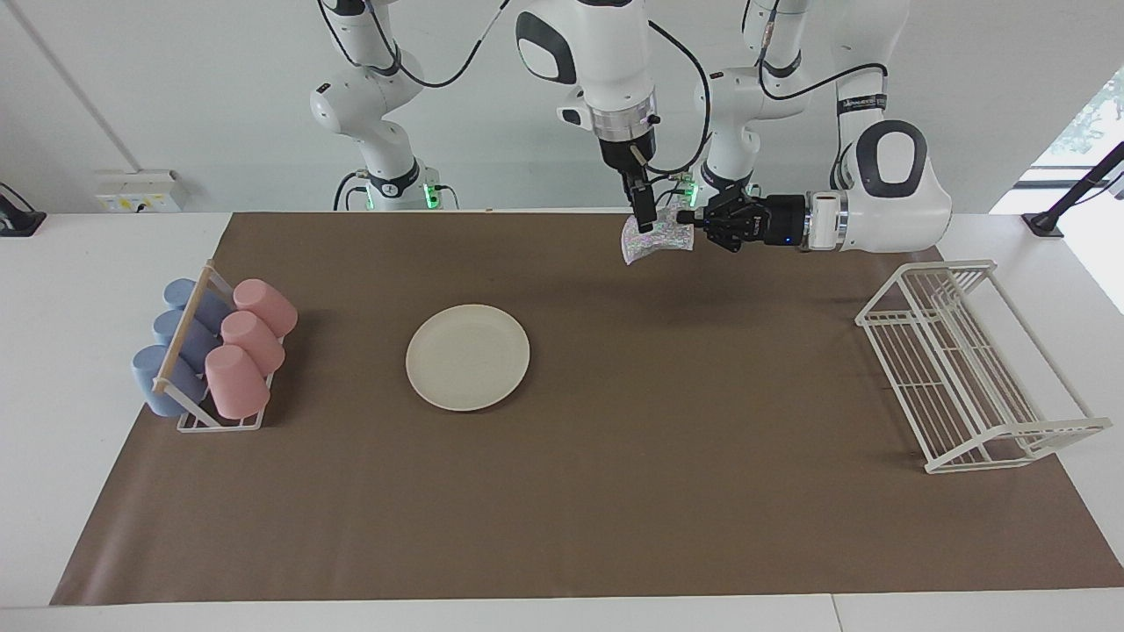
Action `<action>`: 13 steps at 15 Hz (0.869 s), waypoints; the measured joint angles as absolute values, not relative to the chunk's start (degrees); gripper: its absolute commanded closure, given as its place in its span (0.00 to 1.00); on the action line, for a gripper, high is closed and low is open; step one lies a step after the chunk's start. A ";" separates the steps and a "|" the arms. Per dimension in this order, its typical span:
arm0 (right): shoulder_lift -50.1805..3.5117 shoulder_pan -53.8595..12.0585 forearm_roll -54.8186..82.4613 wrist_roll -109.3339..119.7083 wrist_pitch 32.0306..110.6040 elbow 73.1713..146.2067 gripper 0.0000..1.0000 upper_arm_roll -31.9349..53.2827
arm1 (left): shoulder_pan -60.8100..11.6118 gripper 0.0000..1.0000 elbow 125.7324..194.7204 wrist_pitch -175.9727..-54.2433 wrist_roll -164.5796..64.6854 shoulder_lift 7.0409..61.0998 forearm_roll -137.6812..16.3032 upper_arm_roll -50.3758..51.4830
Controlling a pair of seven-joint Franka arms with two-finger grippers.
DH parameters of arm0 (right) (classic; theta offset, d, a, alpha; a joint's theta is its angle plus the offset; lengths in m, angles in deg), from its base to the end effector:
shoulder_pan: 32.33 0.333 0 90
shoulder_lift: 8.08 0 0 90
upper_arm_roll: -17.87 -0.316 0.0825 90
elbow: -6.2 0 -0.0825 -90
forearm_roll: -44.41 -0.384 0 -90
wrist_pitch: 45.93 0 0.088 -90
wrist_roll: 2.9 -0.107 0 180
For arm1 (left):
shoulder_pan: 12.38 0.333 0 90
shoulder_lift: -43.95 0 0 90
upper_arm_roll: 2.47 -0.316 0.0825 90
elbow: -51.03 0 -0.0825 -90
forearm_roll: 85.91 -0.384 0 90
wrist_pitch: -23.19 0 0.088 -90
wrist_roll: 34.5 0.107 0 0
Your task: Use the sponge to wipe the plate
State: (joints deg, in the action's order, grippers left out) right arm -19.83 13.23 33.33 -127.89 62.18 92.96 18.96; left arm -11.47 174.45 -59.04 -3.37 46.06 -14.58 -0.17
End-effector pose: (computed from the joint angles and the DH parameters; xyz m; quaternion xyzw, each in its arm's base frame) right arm 0.4473 0.4607 0.5609 -0.7429 0.6578 0.0840 0.0914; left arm 0.4814 -0.1236 0.4525 0.7688 -0.1001 -0.1162 0.6208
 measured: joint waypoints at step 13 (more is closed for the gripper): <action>-17.84 14.96 30.88 -127.55 77.15 99.61 1.00 18.90 | -11.46 1.00 174.82 -58.47 -3.34 46.43 -13.71 -0.36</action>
